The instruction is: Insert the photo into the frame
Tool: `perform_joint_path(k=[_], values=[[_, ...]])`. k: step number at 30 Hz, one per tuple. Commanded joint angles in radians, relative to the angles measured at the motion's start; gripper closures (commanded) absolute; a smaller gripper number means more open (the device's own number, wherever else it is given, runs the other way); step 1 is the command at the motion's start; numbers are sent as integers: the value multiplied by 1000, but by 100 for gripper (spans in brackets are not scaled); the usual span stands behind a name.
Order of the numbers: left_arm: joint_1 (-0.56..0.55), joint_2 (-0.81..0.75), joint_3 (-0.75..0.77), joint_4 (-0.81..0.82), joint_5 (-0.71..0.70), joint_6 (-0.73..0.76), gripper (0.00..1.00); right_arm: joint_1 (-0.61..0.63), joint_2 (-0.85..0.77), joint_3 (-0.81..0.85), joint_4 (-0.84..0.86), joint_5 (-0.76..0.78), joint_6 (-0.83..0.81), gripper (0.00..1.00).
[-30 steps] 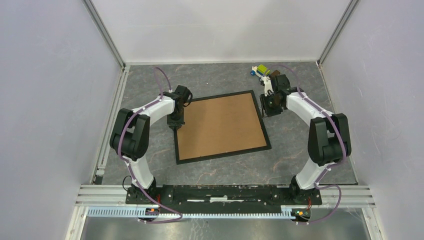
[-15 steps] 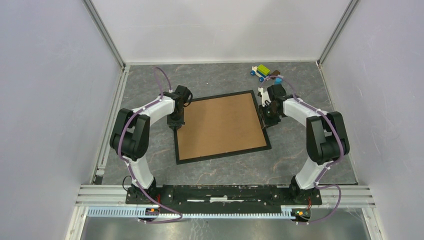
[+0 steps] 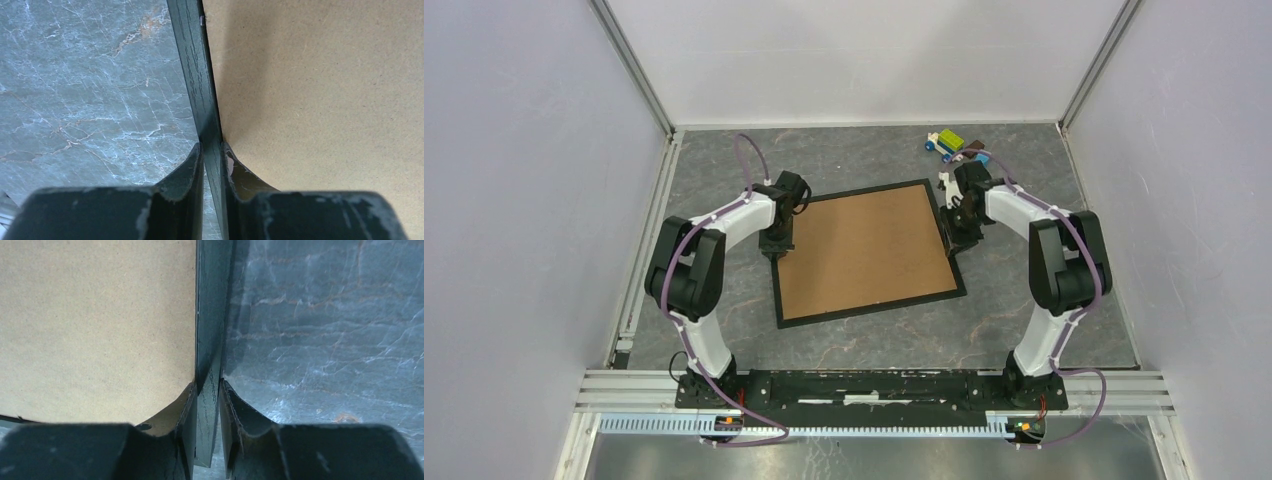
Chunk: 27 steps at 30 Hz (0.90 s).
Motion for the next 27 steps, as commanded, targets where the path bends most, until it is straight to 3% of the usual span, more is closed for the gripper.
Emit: perform_joint_path(k=[1, 8, 11, 20, 24, 27], values=[[-1, 78, -32, 39, -25, 56, 98, 23, 168, 78, 22, 173, -3, 74], [-5, 91, -19, 39, -28, 64, 98, 135, 327, 162, -48, 309, -39, 74], [-10, 99, -7, 34, -29, 70, 98, 175, 360, 196, -64, 287, -72, 71], [-23, 120, -4, 38, 49, 43, 98, 173, 333, 183, 15, -95, -130, 61], [-36, 114, -22, 46, 43, 21, 98, 176, 349, 174, 18, -134, -124, 59], [-34, 105, -30, 51, 47, -4, 98, 169, 258, 68, 99, -179, -83, 53]])
